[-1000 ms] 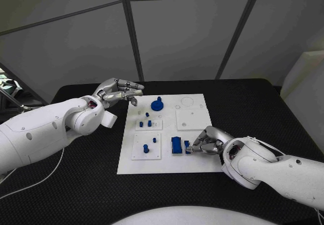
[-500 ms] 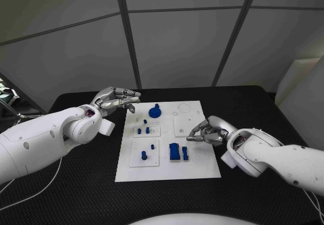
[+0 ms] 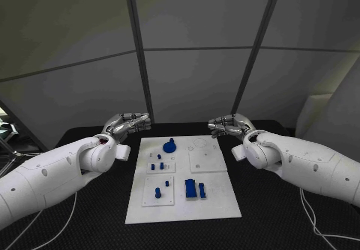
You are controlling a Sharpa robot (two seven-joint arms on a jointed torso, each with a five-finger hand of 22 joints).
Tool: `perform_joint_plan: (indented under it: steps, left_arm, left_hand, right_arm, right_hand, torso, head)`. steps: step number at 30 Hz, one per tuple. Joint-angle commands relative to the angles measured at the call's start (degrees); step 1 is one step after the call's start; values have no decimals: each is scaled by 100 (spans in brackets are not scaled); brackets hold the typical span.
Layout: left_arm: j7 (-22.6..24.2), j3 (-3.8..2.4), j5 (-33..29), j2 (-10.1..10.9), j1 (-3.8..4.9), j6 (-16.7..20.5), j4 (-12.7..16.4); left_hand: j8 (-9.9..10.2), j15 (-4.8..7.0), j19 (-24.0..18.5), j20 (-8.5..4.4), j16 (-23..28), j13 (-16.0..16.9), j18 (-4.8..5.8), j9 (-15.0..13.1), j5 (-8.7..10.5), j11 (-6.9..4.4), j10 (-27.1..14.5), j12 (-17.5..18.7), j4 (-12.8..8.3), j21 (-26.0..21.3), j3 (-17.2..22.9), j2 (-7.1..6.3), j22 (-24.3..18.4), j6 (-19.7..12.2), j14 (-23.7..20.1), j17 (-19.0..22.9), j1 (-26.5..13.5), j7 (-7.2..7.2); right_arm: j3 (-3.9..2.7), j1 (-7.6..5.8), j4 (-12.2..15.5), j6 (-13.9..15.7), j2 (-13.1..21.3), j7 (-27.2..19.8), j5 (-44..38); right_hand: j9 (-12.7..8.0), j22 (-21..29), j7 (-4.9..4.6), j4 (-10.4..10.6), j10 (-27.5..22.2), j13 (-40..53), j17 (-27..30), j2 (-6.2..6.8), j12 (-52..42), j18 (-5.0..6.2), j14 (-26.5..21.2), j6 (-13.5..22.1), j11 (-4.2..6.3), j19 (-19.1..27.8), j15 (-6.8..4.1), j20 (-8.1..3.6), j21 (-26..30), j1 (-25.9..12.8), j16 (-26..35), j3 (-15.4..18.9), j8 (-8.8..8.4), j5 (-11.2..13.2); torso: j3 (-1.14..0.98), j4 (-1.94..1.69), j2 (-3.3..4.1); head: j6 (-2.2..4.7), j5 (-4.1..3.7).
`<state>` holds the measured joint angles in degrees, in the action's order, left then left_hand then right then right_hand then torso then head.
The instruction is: Assemble the parts on the task board
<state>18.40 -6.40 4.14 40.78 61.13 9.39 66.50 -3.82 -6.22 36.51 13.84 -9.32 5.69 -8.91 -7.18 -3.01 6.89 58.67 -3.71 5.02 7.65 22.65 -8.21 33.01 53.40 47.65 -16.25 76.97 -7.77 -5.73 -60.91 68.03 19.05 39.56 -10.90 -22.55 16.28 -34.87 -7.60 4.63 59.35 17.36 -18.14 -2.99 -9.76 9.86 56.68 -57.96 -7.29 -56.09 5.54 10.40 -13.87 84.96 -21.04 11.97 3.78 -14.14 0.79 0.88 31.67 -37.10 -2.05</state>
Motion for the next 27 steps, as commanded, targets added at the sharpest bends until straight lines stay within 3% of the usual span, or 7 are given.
perform_joint_plan:
  steps: [1,10,11,14,18,26,27]
  left_arm:
    - [411,-6,-625,-229,-10,598,-275]
    - [523,-9,-765,-713,-37,908,-791]
    - [267,-2,-523,-667,-42,585,-725]
    - [287,12,-520,-643,-43,650,-655]
    - [361,67,-511,-553,-48,896,-394]
    - [695,313,-469,-148,-69,2002,782]
    - [745,350,-463,-87,-72,2169,959]
  left_hand:
    - [20,22,-245,107,308,-133,152,93,28,-56,-323,5,77,-264,-167,2,-273,-172,-256,226,-96,30]
    - [36,38,-1252,251,647,-208,111,335,29,-190,-1135,-10,370,-494,-617,-34,-1316,-900,-1369,865,-114,132]
    - [382,211,-1953,-239,932,-569,416,718,301,-689,-2523,371,102,-765,-1078,246,-1885,-2197,-2348,1067,-2395,325]
    - [382,622,-2103,-338,932,-569,419,718,301,-689,-2831,371,66,-765,-1208,276,-2027,-2495,-2585,1141,-2828,363]
    - [382,622,-2323,-490,932,-569,420,718,301,-689,-3266,371,-21,-765,-1355,353,-2211,-2900,-2898,1211,-3525,777]
    - [382,622,-2695,-761,932,-569,429,718,301,-689,-4017,371,-502,-765,-1626,821,-2526,-3605,-3436,1625,-4728,777]
    - [382,622,-2730,-784,932,-569,891,718,301,-689,-4090,371,-502,-765,-1648,821,-2556,-3674,-3489,1625,-4843,777]
  right_arm:
    - [-1,-27,-527,-537,-304,-700,990]
    - [-2,-47,-1301,-787,-808,-833,1154]
    - [3,-33,-1238,-477,-766,-535,850]
    - [15,-31,-1168,-416,-740,-562,878]
    - [58,-23,-906,-189,-642,-666,985]
    - [253,14,269,834,-204,-1130,1467]
    - [283,20,447,988,-138,-1200,1540]
  right_hand:
    - [-278,438,-21,-134,-68,-422,442,-79,295,1,-147,119,-18,218,80,128,504,-133,583,79,-21,53]
    - [-985,1559,-65,-696,-114,-1305,1342,-311,624,64,5,143,33,671,51,392,1040,-632,1664,246,-17,92]
    - [-1142,2081,193,-463,-1826,-1736,1814,-123,976,-297,-1730,1823,239,2134,-142,-39,1387,-2952,2104,-191,-378,483]
    - [-1217,2247,225,-463,-2165,-1736,1814,-103,976,-298,-1991,2132,282,2410,-554,-111,1387,-3412,2104,-261,-378,554]
    - [-1628,2427,302,-463,-2704,-1736,1814,299,976,-368,-2519,2657,729,2868,-554,-245,1387,-4141,2104,-397,-378,678]
    - [-1628,2728,760,-463,-3624,-1736,1814,299,976,-506,-3415,3550,729,3647,-554,-471,1387,-5377,2104,-624,-378,886]
    - [-1628,2759,760,-463,-3716,-1736,1814,299,976,-522,-3506,3640,729,3727,-554,-495,1387,-5502,2104,-648,-378,909]
  torso:
    - [22,5,-140]
    - [-8,-34,-158]
    - [9,-11,-149]
    - [-11,-28,-126]
    - [-66,-77,-64]
    - [-79,-88,-49]
    - [-79,-88,-49]
  head:
    - [110,47]
    - [76,103]
    - [117,81]
    - [152,110]
    - [250,188]
    - [272,205]
    - [272,205]
